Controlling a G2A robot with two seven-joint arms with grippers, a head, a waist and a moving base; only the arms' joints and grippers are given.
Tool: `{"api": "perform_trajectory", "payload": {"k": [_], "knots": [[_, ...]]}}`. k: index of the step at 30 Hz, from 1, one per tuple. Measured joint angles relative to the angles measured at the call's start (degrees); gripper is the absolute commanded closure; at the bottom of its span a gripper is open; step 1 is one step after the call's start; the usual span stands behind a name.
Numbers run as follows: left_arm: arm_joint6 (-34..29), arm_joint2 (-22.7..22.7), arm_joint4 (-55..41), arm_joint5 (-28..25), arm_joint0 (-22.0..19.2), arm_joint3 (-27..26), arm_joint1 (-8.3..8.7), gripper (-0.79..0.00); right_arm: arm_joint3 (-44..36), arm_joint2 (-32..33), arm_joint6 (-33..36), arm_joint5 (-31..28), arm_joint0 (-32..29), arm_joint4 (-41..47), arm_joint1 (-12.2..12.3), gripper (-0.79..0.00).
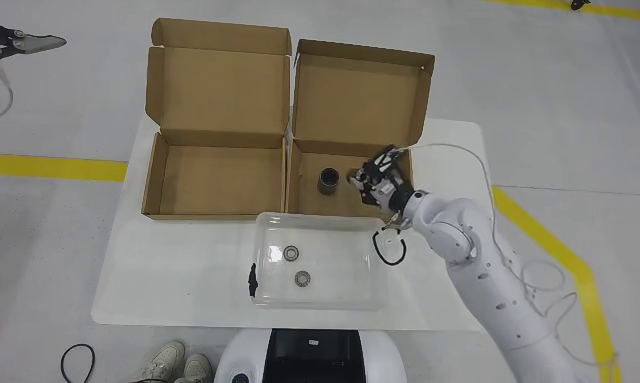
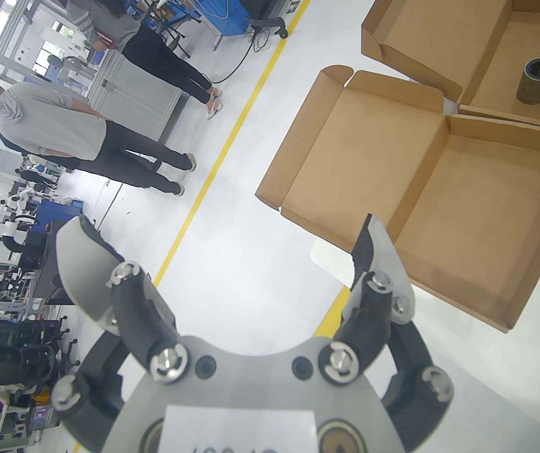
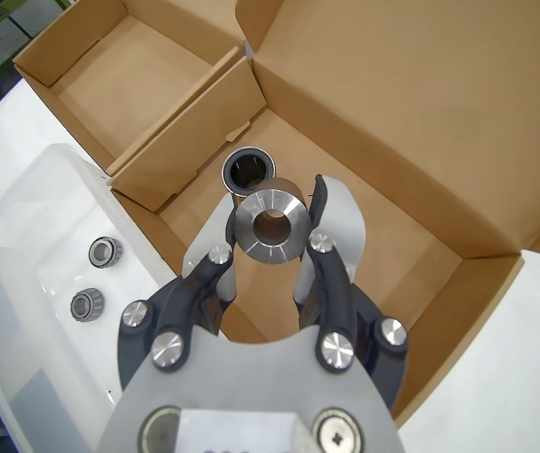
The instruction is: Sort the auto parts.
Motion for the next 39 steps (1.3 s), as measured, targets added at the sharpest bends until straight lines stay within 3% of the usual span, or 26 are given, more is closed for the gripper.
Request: {"api": "perform_trajectory", "payload": {"k": [24, 35, 37, 39], "knots": [[0.0, 0.0, 0.0, 0.0, 0.0, 0.0, 0.0, -0.785, 9.8, -6.8, 10.8, 7.2, 8.6, 2.0, -2.4, 0.0], [0.0, 0.0, 0.0, 0.0, 0.0, 0.0, 0.0, -0.785, 14.4, -9.3, 11.9, 8.5, 11.5, 3.0, -3.6, 0.0], [0.0, 0.0, 0.0, 0.0, 0.0, 0.0, 0.0, -0.785, 15.1, -9.6, 11.9, 8.7, 12.0, 3.1, -3.8, -0.062], [0.0, 0.0, 0.0, 0.0, 0.0, 0.0, 0.0, -0.785, 15.6, -9.9, 12.0, 9.0, 12.4, 2.9, -4.0, -0.188]]}}
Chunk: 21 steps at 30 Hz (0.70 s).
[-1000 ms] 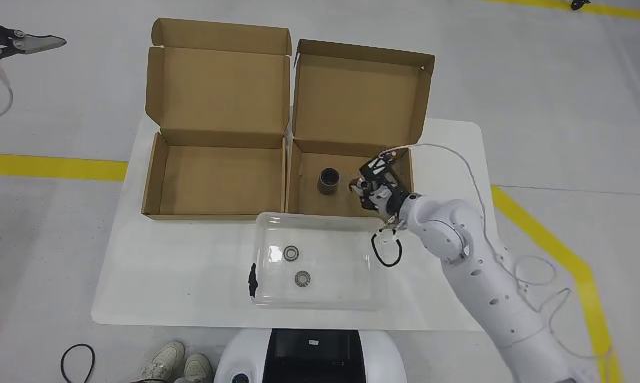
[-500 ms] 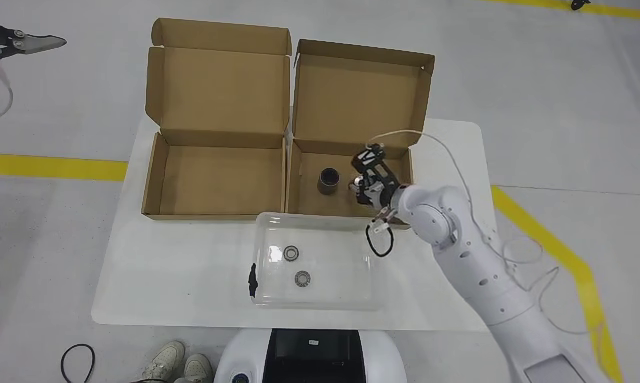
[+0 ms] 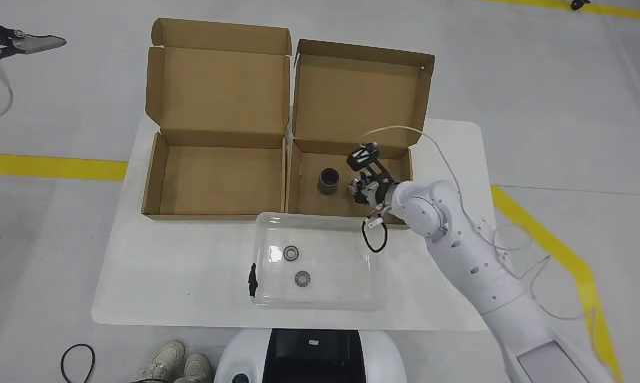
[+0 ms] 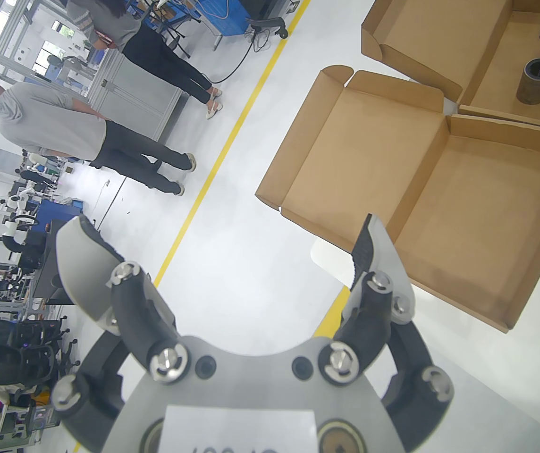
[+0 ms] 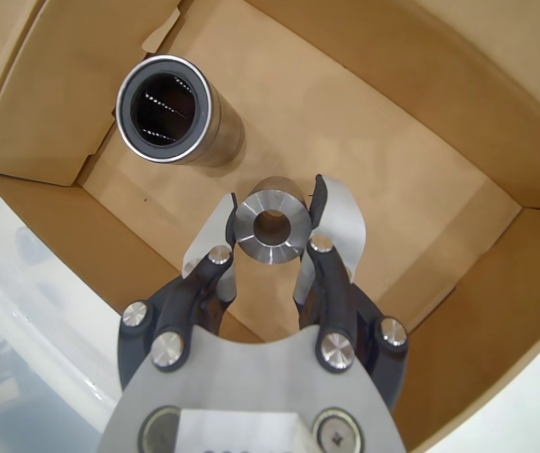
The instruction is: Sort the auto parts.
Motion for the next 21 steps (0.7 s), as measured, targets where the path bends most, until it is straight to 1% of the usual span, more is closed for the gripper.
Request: {"api": "perform_trajectory", "payload": {"k": [1, 3, 6, 12, 14, 17, 21], "knots": [[0.0, 0.0, 0.0, 0.0, 0.0, 0.0, 0.0, -0.785, 0.2, -0.1, 0.0, 0.1, 0.1, -0.1, -0.1, -0.24], [0.0, 0.0, 0.0, 0.0, 0.0, 0.0, 0.0, -0.785, 0.5, -0.3, 0.1, 0.4, 0.4, -0.3, -0.2, -0.314], [0.0, 0.0, 0.0, 0.0, 0.0, 0.0, 0.0, -0.785, 0.8, -0.5, 0.2, 0.8, 0.6, -0.8, -0.3, -0.376], [0.0, 0.0, 0.0, 0.0, 0.0, 0.0, 0.0, -0.785, -0.8, -0.3, 0.4, 1.0, 0.1, -2.4, -0.2, -0.403], [0.0, 0.0, 0.0, 0.0, 0.0, 0.0, 0.0, -0.785, -2.3, -0.1, 0.6, 1.1, -0.4, -3.4, -0.1, -0.437], [0.0, 0.0, 0.0, 0.0, 0.0, 0.0, 0.0, -0.785, -6.3, 0.6, 1.2, 1.7, -1.9, -5.9, 0.4, -0.459], [0.0, 0.0, 0.0, 0.0, 0.0, 0.0, 0.0, -0.785, -14.5, 2.7, 1.9, 2.0, -5.6, -9.7, 1.4, -0.459]]}}
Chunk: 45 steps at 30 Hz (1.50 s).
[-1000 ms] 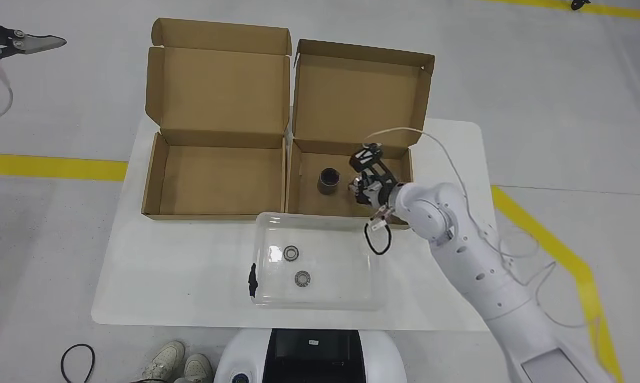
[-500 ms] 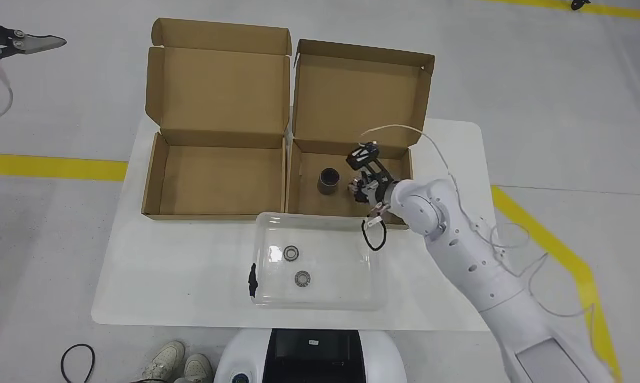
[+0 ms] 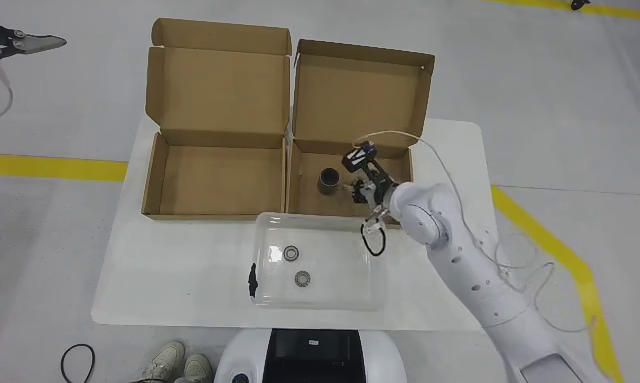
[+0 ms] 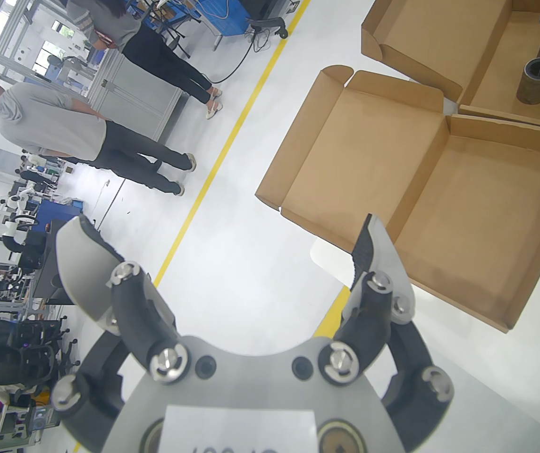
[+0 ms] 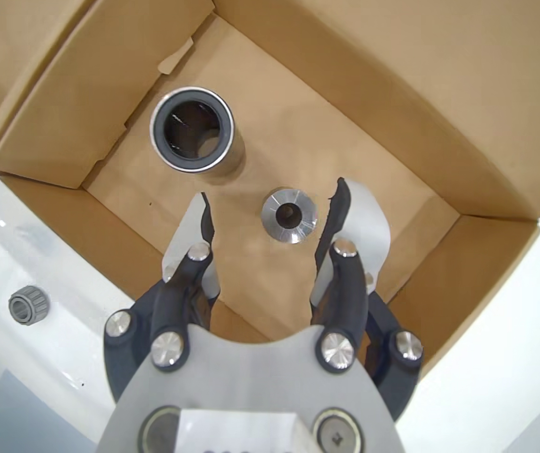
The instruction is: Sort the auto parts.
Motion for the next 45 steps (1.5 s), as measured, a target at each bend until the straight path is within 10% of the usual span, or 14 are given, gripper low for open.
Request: {"api": "perform_trajectory", "payload": {"k": [9, 21, 26, 29, 45], "knots": [[0.0, 0.0, 0.0, 0.0, 0.0, 0.0, 0.0, -0.785, -15.9, 3.0, -6.3, -9.6, -8.4, -1.7, 1.7, -0.437], [0.0, 0.0, 0.0, 0.0, 0.0, 0.0, 0.0, -0.785, -17.7, -4.1, -21.8, -25.7, -11.9, -13.1, 2.2, -0.465], [0.0, 0.0, 0.0, 0.0, 0.0, 0.0, 0.0, -0.785, -15.5, -6.9, -23.8, -27.7, -11.7, -15.4, 1.9, -0.536], [0.0, 0.0, 0.0, 0.0, 0.0, 0.0, 0.0, -0.785, -14.1, -7.7, -25.6, -27.9, -11.7, -15.2, 1.8, -0.785], [0.0, 0.0, 0.0, 0.0, 0.0, 0.0, 0.0, -0.785, -13.4, -7.9, -26.5, -28.2, -11.5, -14.8, 1.7, -0.785]]}}
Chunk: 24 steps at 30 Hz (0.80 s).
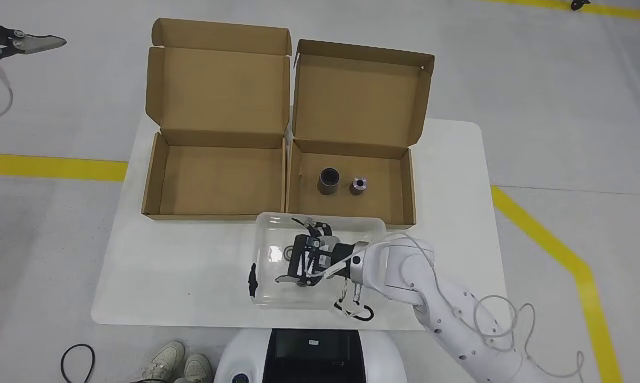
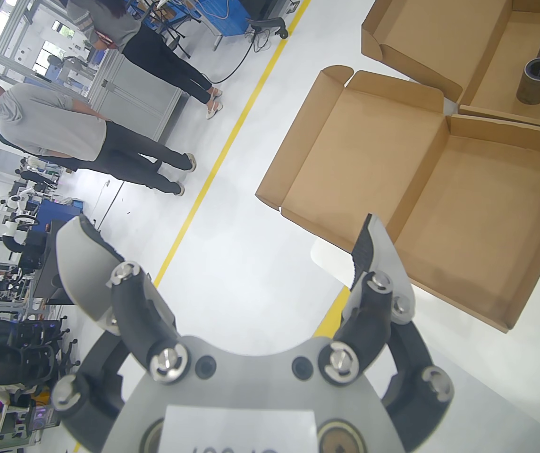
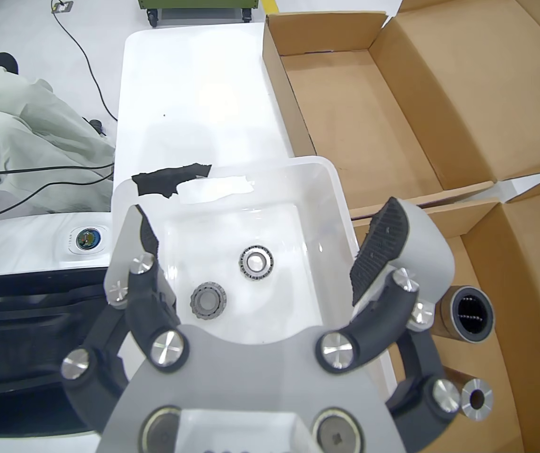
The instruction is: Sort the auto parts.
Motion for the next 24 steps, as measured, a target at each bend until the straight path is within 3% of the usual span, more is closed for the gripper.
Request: {"api": "perform_trajectory", "payload": {"k": [7, 12, 15, 24], "knots": [[0.0, 0.0, 0.0, 0.0, 0.0, 0.0, 0.0, -0.785, 0.3, -0.3, 0.3, -0.2, 0.1, -0.4, 0.0, -0.785], [0.0, 0.0, 0.0, 0.0, 0.0, 0.0, 0.0, -0.785, 1.0, -1.9, 4.9, -0.2, 1.9, -1.3, -0.4, -0.785], [0.0, 0.0, 0.0, 0.0, 0.0, 0.0, 0.0, -0.785, 1.8, -2.5, 6.7, 0.5, 2.8, -0.3, -0.7, -0.646], [0.0, 0.0, 0.0, 0.0, 0.0, 0.0, 0.0, -0.785, 7.0, -4.8, 9.7, 1.3, 5.8, 2.9, -1.9, -0.563]]}}
